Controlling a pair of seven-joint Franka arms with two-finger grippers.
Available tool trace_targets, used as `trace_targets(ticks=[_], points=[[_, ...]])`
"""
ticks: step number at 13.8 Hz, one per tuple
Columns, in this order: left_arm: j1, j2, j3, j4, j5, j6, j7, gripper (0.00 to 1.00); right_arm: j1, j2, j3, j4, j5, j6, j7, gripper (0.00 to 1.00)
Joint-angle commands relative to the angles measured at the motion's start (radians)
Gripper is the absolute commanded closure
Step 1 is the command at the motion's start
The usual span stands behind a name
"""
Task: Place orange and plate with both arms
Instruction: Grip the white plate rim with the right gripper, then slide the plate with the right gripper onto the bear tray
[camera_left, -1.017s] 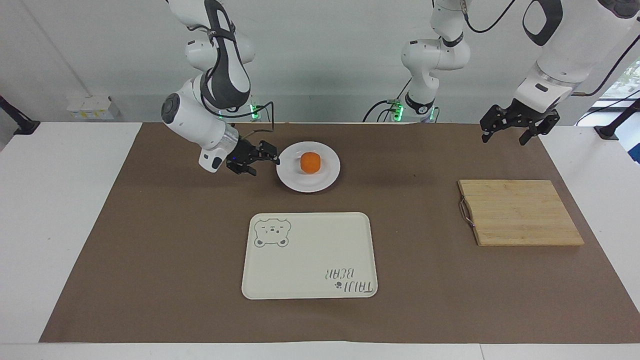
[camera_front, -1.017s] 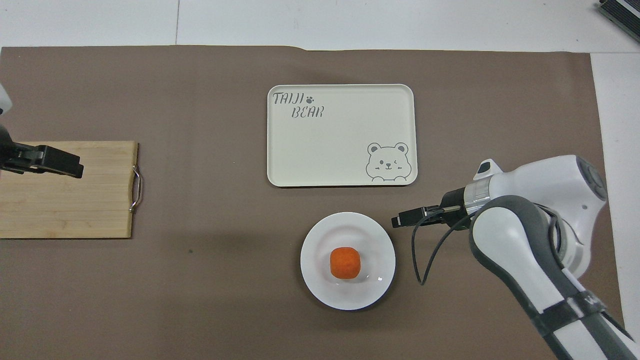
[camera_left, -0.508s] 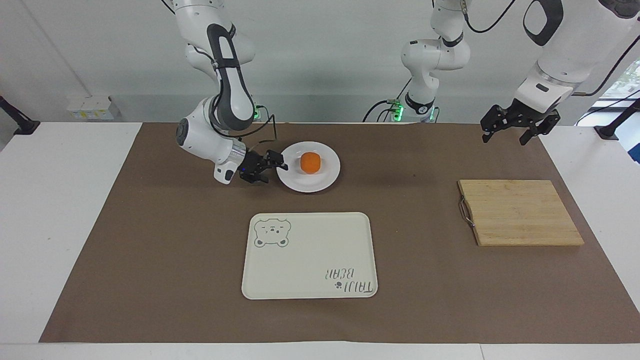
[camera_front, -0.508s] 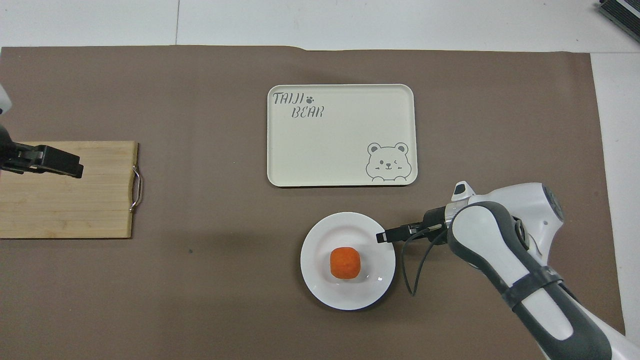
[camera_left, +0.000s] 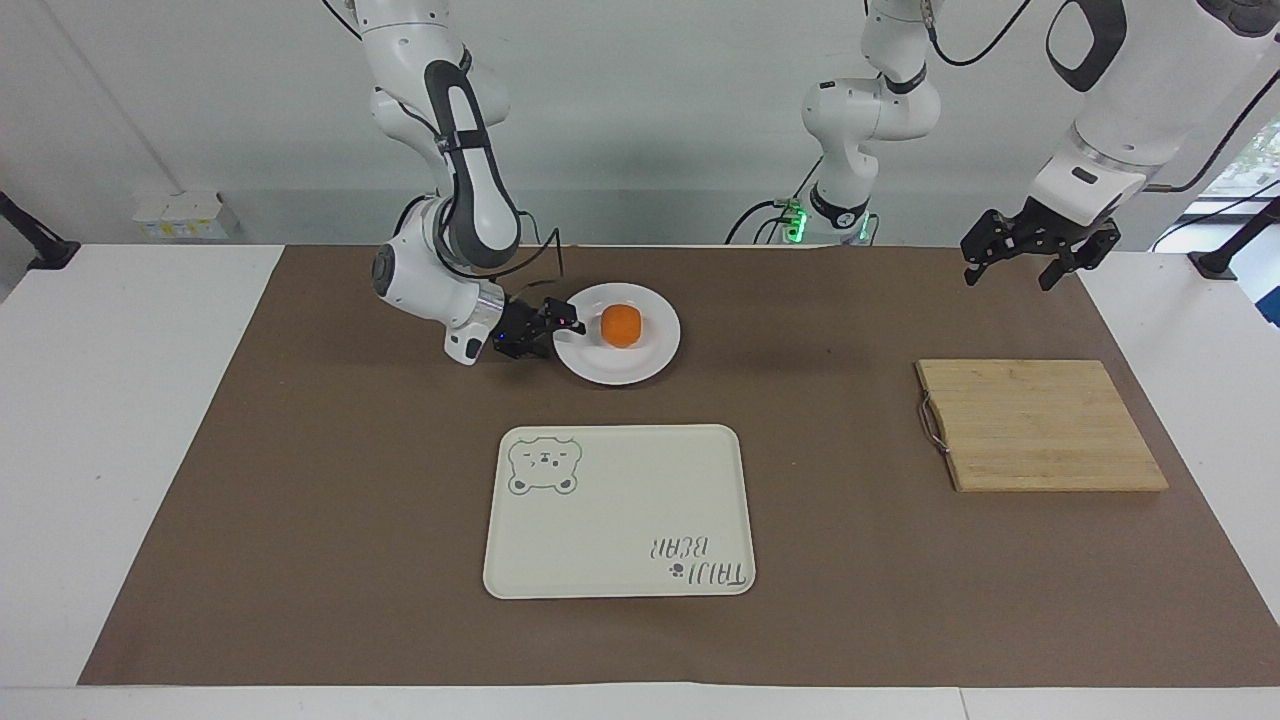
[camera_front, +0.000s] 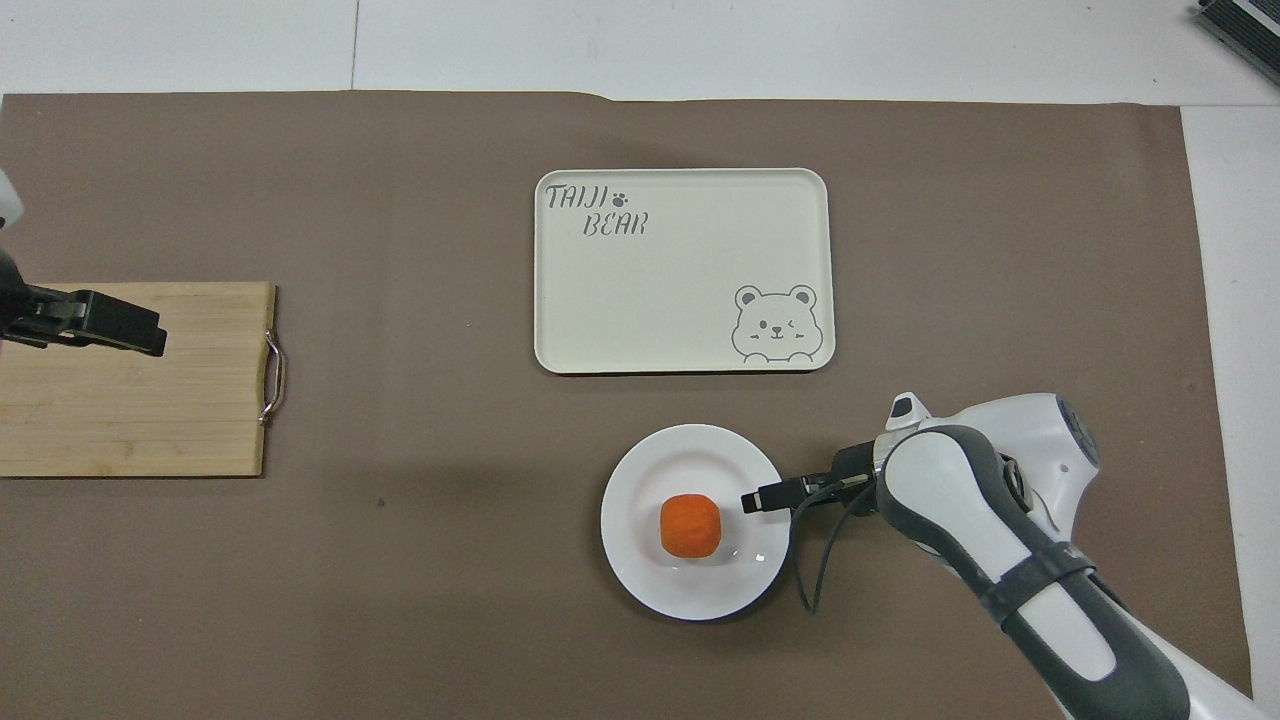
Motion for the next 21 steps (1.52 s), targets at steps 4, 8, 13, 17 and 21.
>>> trace_targets(ticks=[4, 8, 13, 17, 21], points=[[0.01, -0.005, -0.008, 0.007, 0.014, -0.012, 0.003, 0.0, 0.003, -0.011, 0.001, -0.025, 0.04, 0.015, -0.03, 0.87], [0.01, -0.005, -0.008, 0.009, 0.014, -0.012, 0.003, 0.0, 0.003, -0.008, 0.001, -0.024, 0.04, 0.013, -0.002, 1.0], [0.01, -0.005, -0.008, 0.009, 0.014, -0.012, 0.003, 0.0, 0.0, 0.001, 0.001, 0.001, 0.078, -0.001, -0.059, 1.0], [0.01, -0.005, -0.008, 0.009, 0.014, -0.012, 0.003, 0.0, 0.0, 0.026, 0.002, 0.051, 0.12, -0.016, -0.143, 1.0], [0.01, -0.005, -0.008, 0.009, 0.014, -0.012, 0.003, 0.0, -0.021, 0.053, 0.001, 0.129, 0.121, -0.077, -0.134, 1.0]])
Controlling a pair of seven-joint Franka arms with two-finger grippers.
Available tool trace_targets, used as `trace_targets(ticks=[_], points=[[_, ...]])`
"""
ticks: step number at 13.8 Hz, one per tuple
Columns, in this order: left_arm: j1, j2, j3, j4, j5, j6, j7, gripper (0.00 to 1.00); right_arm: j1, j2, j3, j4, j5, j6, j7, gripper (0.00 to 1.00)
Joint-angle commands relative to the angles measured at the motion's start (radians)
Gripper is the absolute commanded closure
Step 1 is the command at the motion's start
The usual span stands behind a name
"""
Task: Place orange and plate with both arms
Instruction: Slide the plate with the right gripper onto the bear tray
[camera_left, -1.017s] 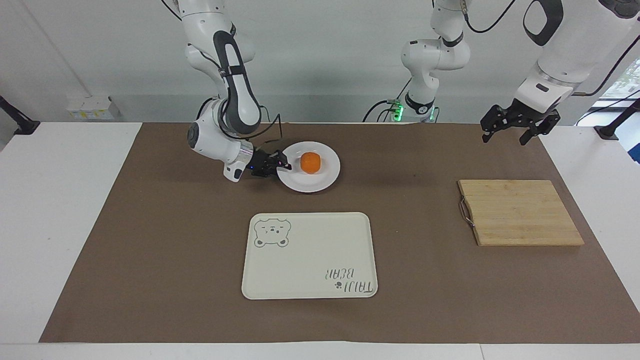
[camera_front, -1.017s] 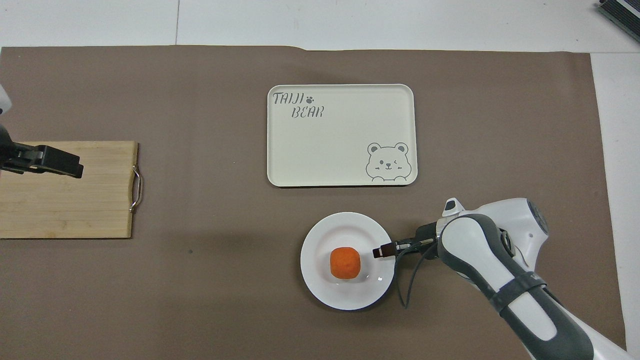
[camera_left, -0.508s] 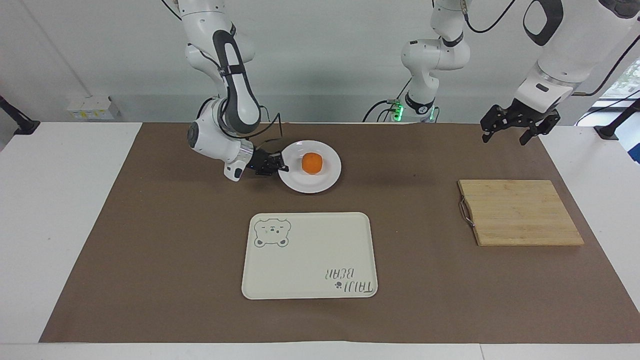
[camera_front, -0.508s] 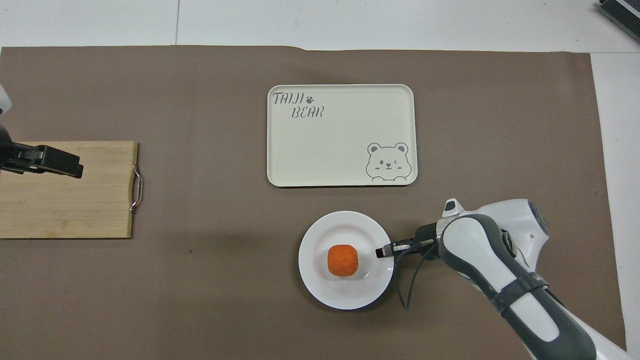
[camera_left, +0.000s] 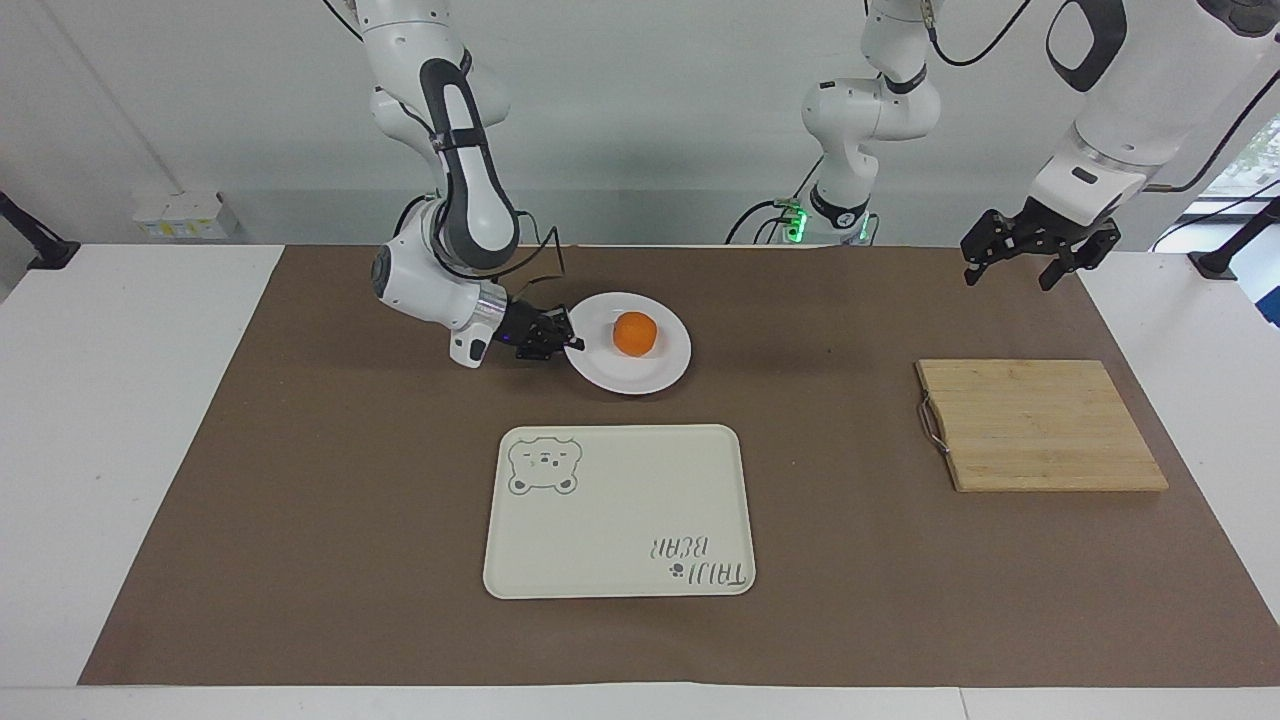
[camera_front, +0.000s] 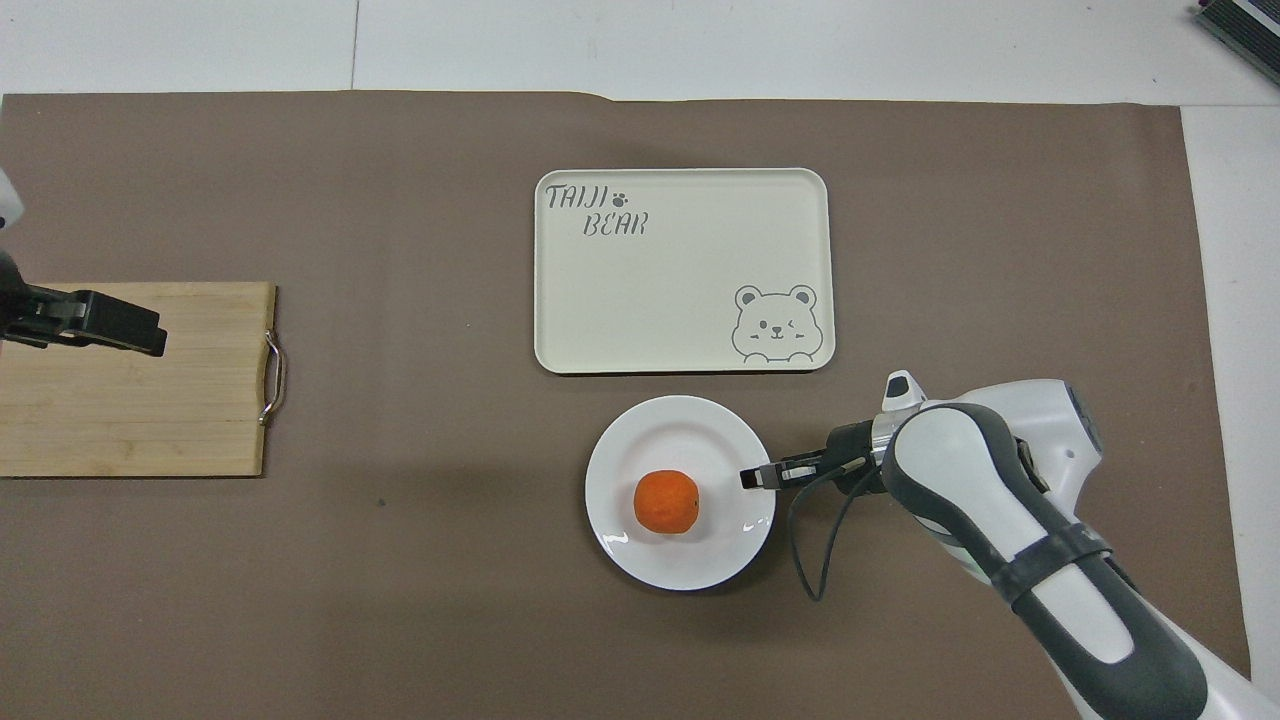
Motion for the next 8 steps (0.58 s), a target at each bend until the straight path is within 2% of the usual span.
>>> trace_targets(ticks=[1, 4, 8], points=[[0.01, -0.005, -0.008, 0.009, 0.014, -0.012, 0.003, 0.0, -0.029, 0.042, 0.001, 0.077, 0.053, -0.067, -0.018, 1.0], [0.01, -0.005, -0.008, 0.007, 0.014, -0.012, 0.003, 0.0, -0.038, 0.078, 0.001, 0.155, 0.103, -0.097, 0.015, 1.0], [0.01, -0.005, -0.008, 0.007, 0.014, -0.012, 0.003, 0.0, -0.067, 0.167, -0.001, 0.341, 0.105, -0.139, 0.148, 1.0]])
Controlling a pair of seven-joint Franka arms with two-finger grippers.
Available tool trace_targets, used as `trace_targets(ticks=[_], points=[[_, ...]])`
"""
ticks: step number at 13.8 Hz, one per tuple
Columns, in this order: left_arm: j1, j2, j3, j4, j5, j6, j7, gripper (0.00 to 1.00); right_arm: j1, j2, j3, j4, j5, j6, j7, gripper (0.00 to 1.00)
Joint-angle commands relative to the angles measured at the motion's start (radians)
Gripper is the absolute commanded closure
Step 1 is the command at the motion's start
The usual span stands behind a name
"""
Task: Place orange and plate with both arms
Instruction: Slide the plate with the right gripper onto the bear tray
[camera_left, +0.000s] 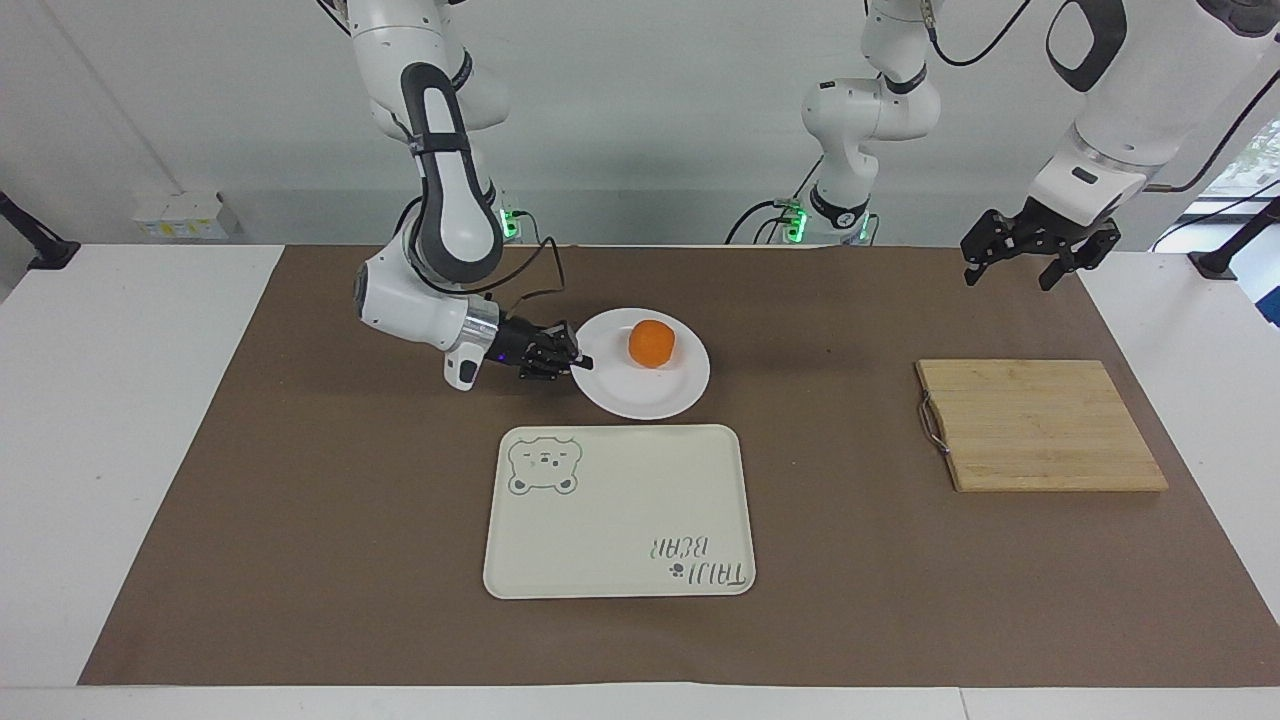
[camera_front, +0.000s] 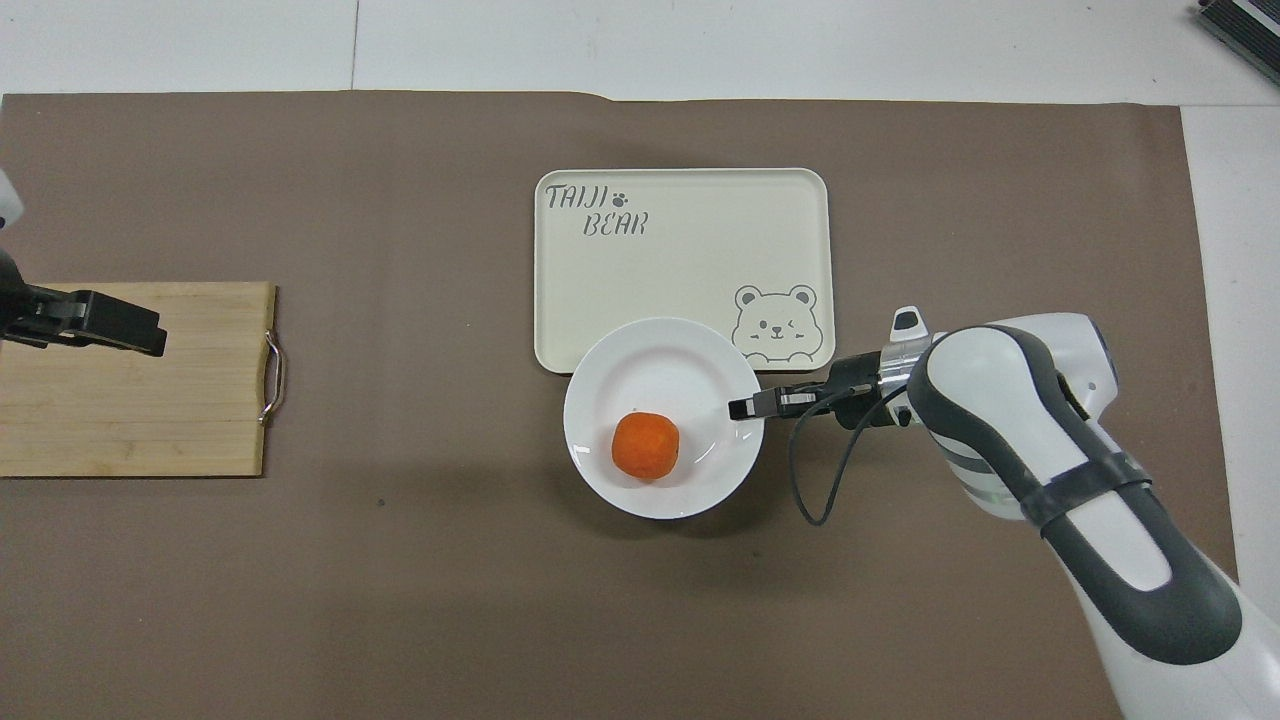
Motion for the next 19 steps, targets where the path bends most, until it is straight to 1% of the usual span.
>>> trace_targets(ticks=[1, 4, 6, 8, 10, 14, 19], points=[[0.01, -0.005, -0.008, 0.009, 0.014, -0.012, 0.003, 0.0, -0.033, 0.082, 0.003, 0.159, 0.025, -0.058, 0.092, 1.0], [0.01, -0.005, -0.008, 0.009, 0.014, -0.012, 0.003, 0.0, -0.033, 0.142, 0.001, 0.278, 0.023, -0.054, 0.167, 1.0], [0.01, -0.005, -0.008, 0.007, 0.014, -0.012, 0.003, 0.0, -0.034, 0.215, 0.004, 0.372, 0.025, -0.039, 0.232, 1.0], [0.01, -0.005, -0.008, 0.007, 0.014, -0.012, 0.003, 0.0, -0.03, 0.294, 0.004, 0.488, 0.022, -0.016, 0.299, 1.0], [0.01, -0.005, -0.008, 0.009, 0.014, -0.012, 0.003, 0.0, -0.033, 0.366, 0.006, 0.546, 0.019, 0.018, 0.309, 1.0], [0.01, -0.005, -0.008, 0.007, 0.014, -0.012, 0.003, 0.0, -0.04, 0.43, 0.006, 0.586, 0.019, 0.066, 0.295, 1.0], [0.01, -0.005, -0.008, 0.009, 0.014, -0.012, 0.003, 0.0, -0.025, 0.432, 0.006, 0.569, 0.013, 0.069, 0.226, 1.0]])
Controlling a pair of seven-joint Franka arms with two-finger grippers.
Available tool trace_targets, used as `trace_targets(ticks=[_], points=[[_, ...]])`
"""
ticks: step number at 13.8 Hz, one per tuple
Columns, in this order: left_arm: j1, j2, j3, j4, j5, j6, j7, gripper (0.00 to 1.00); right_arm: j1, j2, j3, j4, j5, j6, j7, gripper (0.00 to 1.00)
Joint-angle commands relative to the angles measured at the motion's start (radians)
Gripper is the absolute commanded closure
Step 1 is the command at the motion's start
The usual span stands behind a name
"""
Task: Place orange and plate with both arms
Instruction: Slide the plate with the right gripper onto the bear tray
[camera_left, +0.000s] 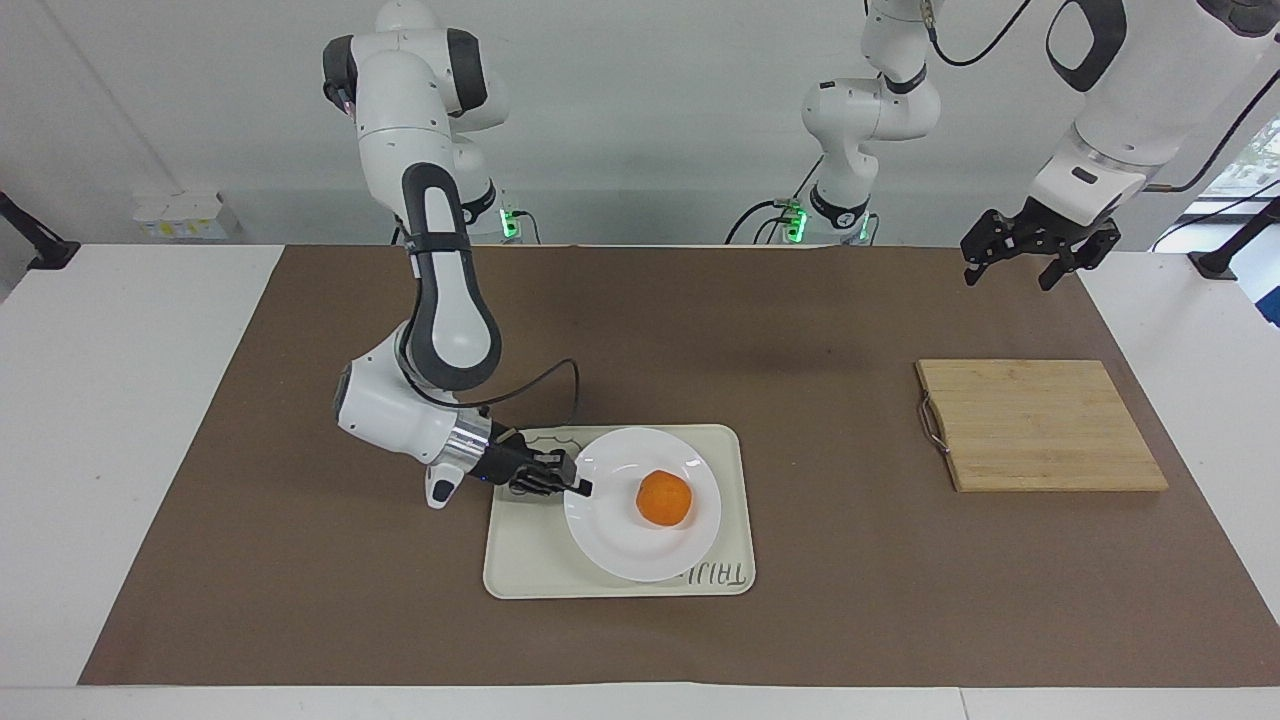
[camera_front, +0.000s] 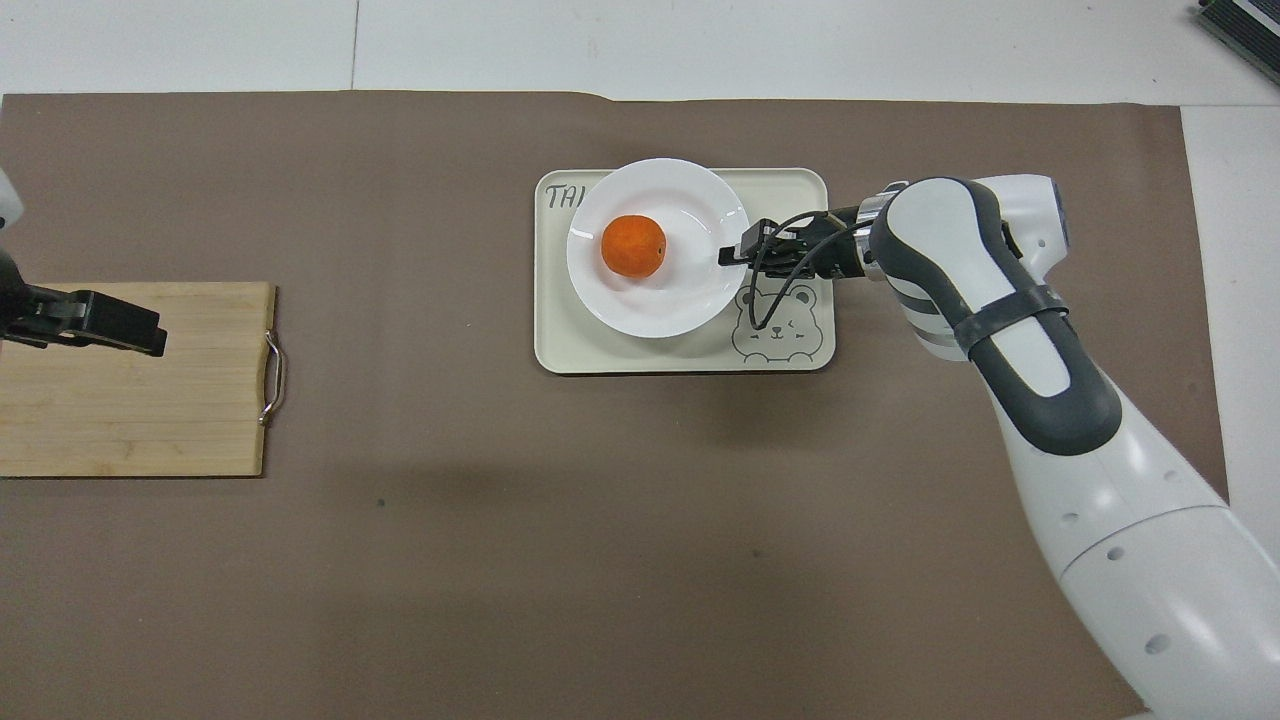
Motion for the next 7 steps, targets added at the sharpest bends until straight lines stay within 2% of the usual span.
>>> trace_targets(ticks=[1, 7], points=[[0.01, -0.005, -0.008, 0.007, 0.014, -0.011, 0.003, 0.0, -0.002, 0.007, 0.006, 0.003, 0.006, -0.002, -0.036, 1.0], [0.012, -0.005, -0.008, 0.009, 0.014, -0.012, 0.003, 0.0, -0.007, -0.009, -0.004, -0.044, -0.049, -0.004, -0.03, 1.0]])
